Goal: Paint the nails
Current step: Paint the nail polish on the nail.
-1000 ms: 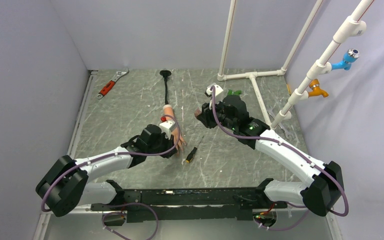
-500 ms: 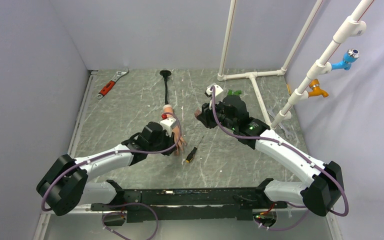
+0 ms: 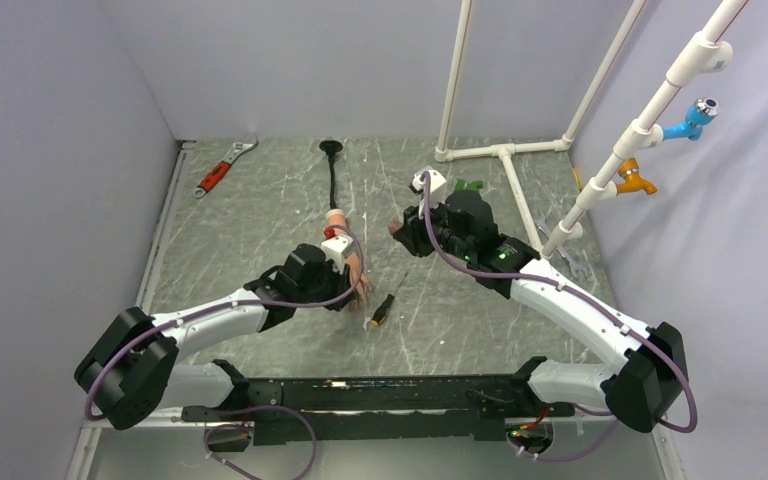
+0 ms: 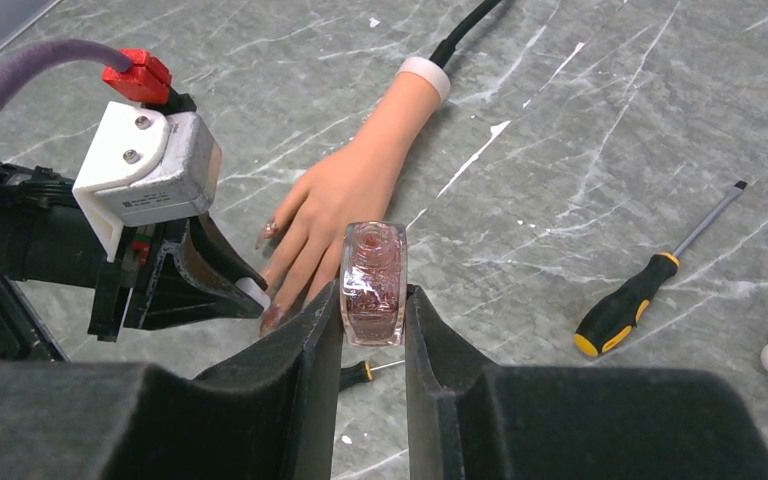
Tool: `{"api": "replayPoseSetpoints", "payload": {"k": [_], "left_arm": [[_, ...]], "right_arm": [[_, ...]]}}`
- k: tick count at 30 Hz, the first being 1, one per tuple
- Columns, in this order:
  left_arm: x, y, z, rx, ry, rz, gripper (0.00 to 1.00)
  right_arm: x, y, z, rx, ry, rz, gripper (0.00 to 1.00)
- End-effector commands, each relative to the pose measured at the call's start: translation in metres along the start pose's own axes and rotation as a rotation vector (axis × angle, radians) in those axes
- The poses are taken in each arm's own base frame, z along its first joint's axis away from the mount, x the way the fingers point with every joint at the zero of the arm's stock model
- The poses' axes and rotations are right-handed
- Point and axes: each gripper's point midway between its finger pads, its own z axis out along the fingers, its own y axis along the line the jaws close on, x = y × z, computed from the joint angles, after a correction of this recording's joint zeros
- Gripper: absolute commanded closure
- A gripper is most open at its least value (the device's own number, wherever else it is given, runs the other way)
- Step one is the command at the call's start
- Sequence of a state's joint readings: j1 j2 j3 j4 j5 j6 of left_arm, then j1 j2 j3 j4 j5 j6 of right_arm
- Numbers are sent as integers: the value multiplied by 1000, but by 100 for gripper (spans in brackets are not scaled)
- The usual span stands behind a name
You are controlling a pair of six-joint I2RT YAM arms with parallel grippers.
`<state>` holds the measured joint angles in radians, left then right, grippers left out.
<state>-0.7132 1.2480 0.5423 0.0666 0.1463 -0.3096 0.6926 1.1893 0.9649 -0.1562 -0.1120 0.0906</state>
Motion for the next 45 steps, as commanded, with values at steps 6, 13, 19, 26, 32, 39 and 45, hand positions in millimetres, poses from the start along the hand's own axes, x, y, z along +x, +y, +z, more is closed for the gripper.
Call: {"api": "replayPoseSetpoints", "payload": {"k": [6,13,19,26,32,39,45], "left_arm": [[13,-5,-1,21,11,-9,100],[21,-11,-1,37,20,-6,100],[17,-11,-7,19,7,9,100],[-12,-8,-16,-34,-25,43,100],[-20,-5,-7,-58,-16,65,100],[-9,-2,4,-61,21,54,100],[0,-5,3,-32,13,41,100]], "right_arm": [[-16,3,-1,-12,-55,6,100],[-17,2,-1,-9,-55,7,100],[-16,2,0,-13,-52,8,100],[-16,3,-1,-12,-52,8,100],[-16,3,-1,-14,-51,7,100],[-16,3,-2,-11,-51,5,100],[-14,3,0,-12,-47,7,100]]}}
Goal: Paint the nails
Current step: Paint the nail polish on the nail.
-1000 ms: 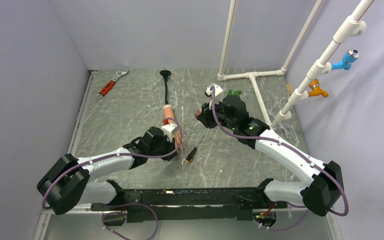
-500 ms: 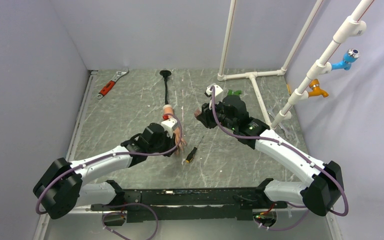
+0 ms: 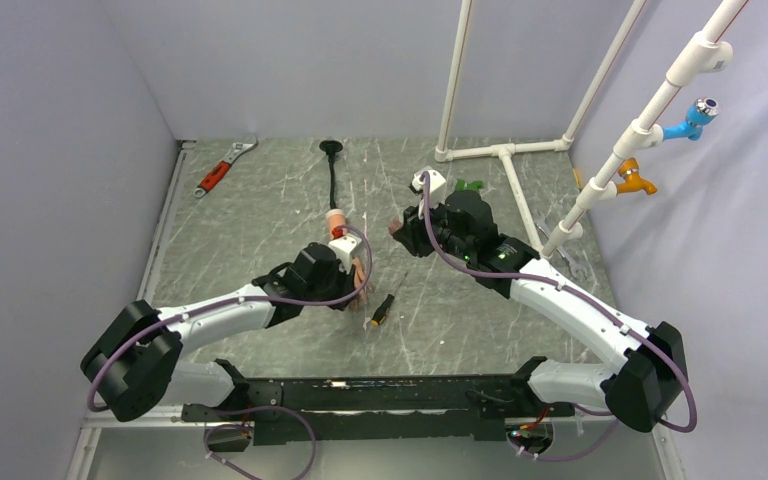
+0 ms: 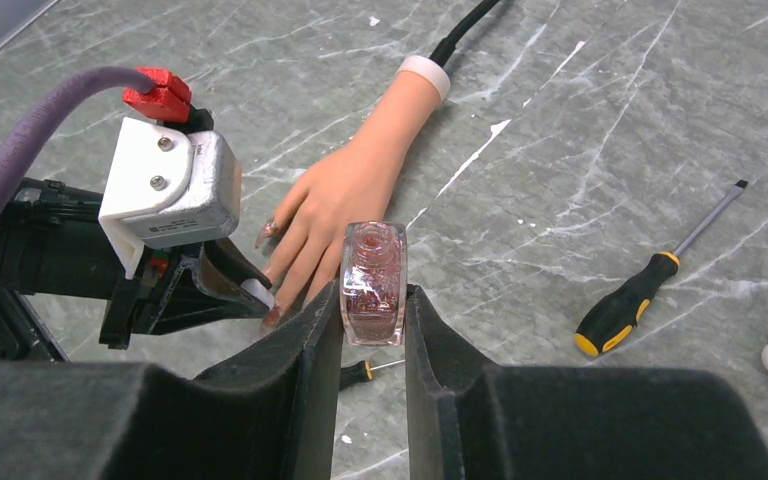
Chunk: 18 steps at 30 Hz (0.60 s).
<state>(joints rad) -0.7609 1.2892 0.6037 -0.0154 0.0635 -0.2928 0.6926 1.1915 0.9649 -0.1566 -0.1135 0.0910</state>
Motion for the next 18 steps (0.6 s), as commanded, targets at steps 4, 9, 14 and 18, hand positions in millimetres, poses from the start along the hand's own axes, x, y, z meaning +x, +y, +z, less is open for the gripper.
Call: {"api": "replayPoseSetpoints", "payload": {"k": [4,9,14,18], "left_arm": [[7,-5,-2,39,-29,-12,100],[15,-7,-3,59,-24,-22,100],[14,-9,-3,68,-29,-24,100],[9,-10,-6,72,-41,-20,100]], "right_arm": [[-15,3,0,-12,-49,7,100],[-15,3,0,-14,-49,7,100],[-16,3,-1,-15,-50,6,100],[-16,3,-1,-15,-49,6,100]]}}
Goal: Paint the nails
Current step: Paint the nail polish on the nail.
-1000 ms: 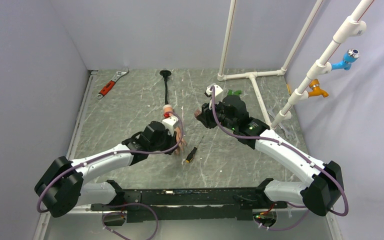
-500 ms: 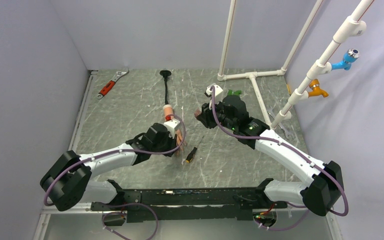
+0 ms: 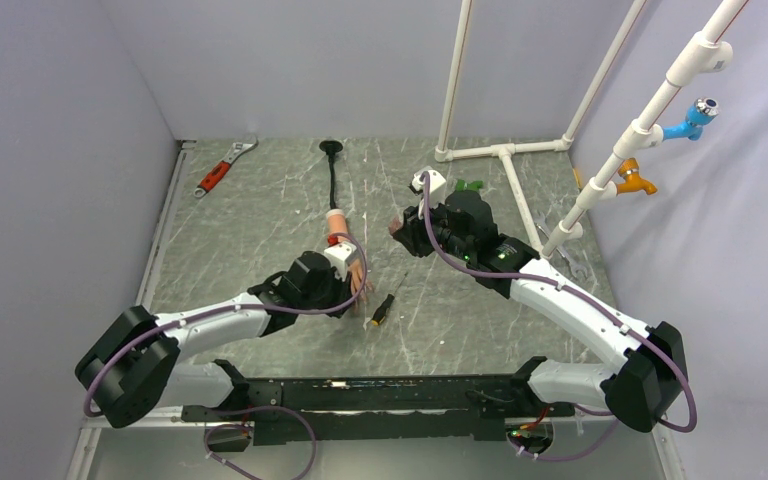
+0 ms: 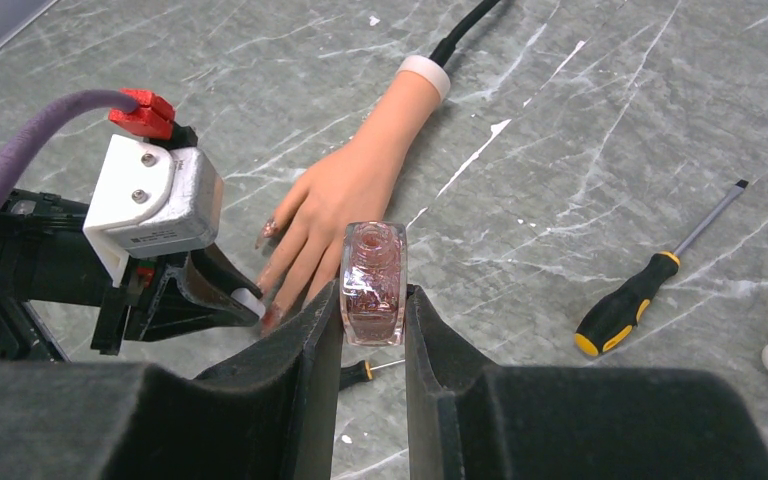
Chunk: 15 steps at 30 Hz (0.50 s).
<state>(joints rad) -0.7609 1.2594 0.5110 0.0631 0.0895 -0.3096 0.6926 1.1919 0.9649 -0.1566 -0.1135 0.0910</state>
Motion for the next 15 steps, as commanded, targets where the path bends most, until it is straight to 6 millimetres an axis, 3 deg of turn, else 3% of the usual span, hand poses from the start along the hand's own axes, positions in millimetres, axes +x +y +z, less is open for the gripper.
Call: {"api": "replayPoseSetpoints", "payload": {"k": [1,15], "left_arm": [[-10,-11,-6,46,-34,-3,100],[-3,-12,-8,43,-36,-1,100]], "right_arm": [[-16,4,-1,-16,-51,6,100],[-16,6,-1,-28,-49,8,100]]}}
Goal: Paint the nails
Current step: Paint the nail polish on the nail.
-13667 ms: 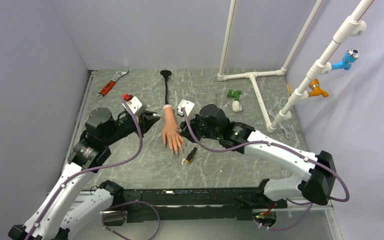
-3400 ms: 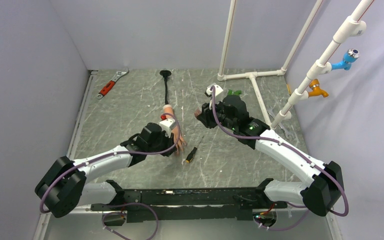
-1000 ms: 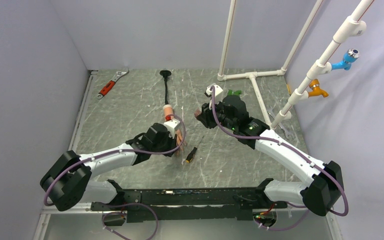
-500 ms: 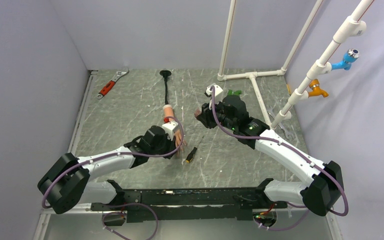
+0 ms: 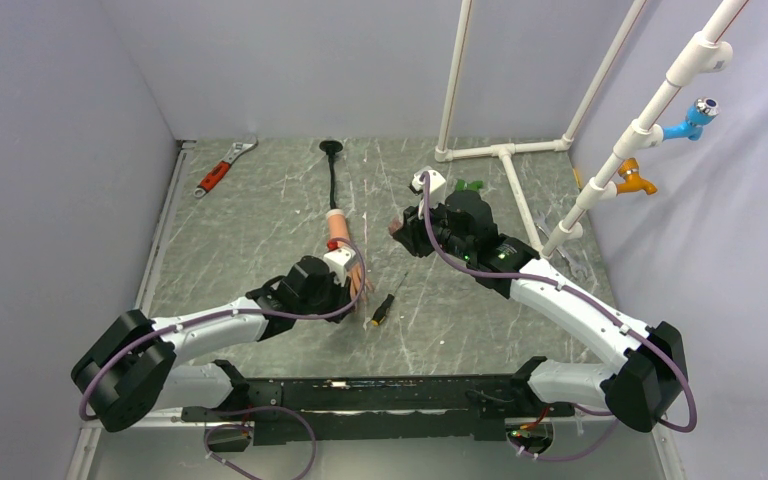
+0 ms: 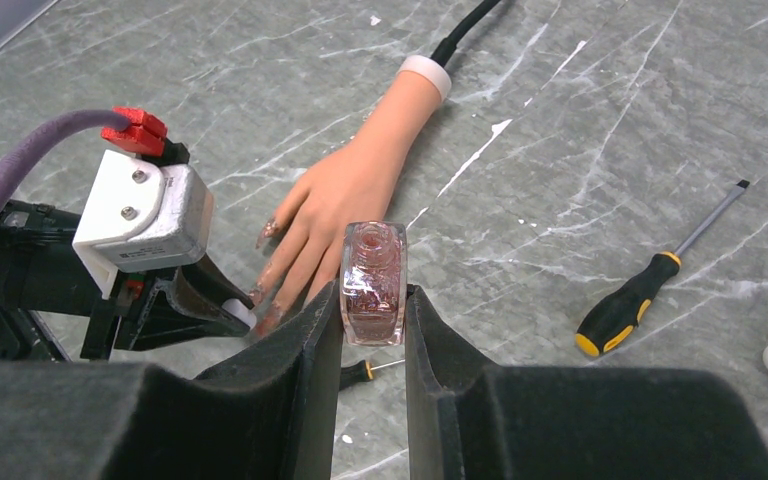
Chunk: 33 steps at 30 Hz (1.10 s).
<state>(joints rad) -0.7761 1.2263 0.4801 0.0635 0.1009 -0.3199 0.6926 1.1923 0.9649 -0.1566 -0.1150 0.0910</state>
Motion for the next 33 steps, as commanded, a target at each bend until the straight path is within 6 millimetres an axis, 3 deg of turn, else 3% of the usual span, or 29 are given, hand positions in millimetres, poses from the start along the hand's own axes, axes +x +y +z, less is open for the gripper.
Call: {"api": "replayPoseSetpoints", "payload": {"k": [1,33], "left_arm": [[-12,-7,-3,24,-44,0,100],[-35,0,4,-55,-48,4,100]], "right_arm": [[-16,6,-1,-27,-51,10,100],[-18,5,-2,-22,-56,9,100]]}}
